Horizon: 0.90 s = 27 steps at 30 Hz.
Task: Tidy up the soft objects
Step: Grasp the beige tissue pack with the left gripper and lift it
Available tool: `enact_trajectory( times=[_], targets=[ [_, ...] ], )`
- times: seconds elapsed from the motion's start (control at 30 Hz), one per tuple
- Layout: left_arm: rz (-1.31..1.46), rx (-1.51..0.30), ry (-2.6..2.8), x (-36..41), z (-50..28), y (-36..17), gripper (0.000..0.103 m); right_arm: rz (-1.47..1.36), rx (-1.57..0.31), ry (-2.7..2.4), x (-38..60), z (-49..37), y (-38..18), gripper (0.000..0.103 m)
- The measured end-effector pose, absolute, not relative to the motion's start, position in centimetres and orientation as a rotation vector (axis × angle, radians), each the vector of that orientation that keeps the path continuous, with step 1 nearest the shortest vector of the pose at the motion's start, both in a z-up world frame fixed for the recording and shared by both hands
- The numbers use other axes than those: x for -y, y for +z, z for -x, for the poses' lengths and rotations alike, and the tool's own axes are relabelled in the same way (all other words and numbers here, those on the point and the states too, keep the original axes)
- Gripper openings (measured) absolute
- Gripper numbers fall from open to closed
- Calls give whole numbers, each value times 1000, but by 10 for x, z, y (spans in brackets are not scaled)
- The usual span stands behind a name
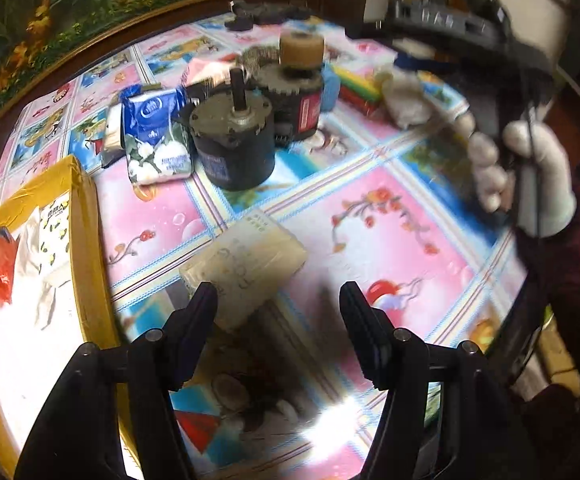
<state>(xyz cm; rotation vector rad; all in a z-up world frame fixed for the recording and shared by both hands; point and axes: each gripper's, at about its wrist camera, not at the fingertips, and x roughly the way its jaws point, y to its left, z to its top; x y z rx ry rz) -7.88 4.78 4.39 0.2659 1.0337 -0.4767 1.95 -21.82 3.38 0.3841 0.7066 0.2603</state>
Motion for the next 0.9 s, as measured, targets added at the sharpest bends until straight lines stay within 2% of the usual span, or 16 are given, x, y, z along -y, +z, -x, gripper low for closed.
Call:
enact_trajectory(
  times=[0.07,0.2,0.23,0.4,0.5,0.67,0.9],
  targets=[
    [-294,-1005,-461,-48,75,45,70,-397,-710,244,224,-20,32,94],
    [-480,-973,-455,-36,60,32,70,-406,-723,221,230,-23,30,94],
    [-507,-999,-467,-33,52,24,73,-404,-724,215,231,-23,30,94],
    [-402,-1093,-471,-40,37,19,77,-404,-729,203,235,-26,31,94],
    [-307,-1134,-486,-41,48,18,69,-434,-722,215,241,-25,32,94],
    [-303,-1106,-441,-29,62,17,70,-534,-665,272,267,-14,41,94],
    [-213,-1055,-379,-26,50,15,78,-493,-749,175,303,13,38,96]
  ],
)
